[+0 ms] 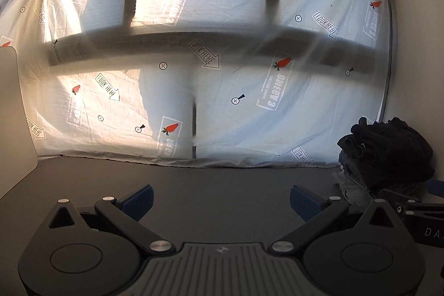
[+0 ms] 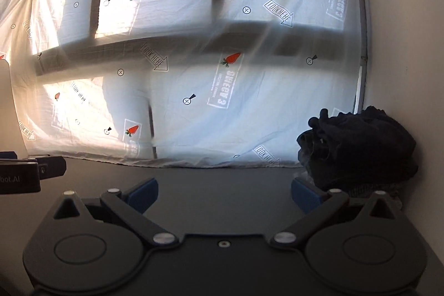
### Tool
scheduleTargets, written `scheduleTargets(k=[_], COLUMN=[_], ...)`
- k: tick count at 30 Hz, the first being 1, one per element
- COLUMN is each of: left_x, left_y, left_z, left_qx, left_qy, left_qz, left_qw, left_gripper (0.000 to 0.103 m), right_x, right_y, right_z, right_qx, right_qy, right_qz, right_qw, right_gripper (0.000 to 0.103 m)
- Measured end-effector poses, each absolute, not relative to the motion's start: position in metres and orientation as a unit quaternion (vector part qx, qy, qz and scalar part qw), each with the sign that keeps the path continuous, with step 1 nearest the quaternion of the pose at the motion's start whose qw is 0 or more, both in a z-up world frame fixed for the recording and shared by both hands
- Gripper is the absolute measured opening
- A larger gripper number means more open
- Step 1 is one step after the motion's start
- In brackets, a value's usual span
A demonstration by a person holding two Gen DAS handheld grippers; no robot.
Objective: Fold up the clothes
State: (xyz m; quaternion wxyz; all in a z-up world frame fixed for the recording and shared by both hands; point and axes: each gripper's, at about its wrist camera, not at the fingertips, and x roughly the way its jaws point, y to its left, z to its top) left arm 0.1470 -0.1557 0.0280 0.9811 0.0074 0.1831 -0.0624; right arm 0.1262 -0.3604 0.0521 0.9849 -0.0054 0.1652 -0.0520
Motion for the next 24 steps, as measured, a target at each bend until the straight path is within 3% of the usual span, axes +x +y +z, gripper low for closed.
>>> scheduleTargets(k=[11,24], left_x=[0.066,0.017], left_y=[-0.082,-0.057], left_z=[0.012,0.001], left_qx=[0.023,0.023], left_qy=[0.227,0.242], left_qz=[-0.079,-0.085], left_qw=[0.971,0.966], left_gripper=[0.103,0.103], right_x=[0.038,-0.02], right_y=[-0.277,-0.244], right_z=[0.034,0.015], right_qx=[0.006,-0.003], right_qy=[0.21,0.241], right_qz=[-0.075,-0.095], right_qw=[0.975,0.966], right_gripper=[0.103,0.103])
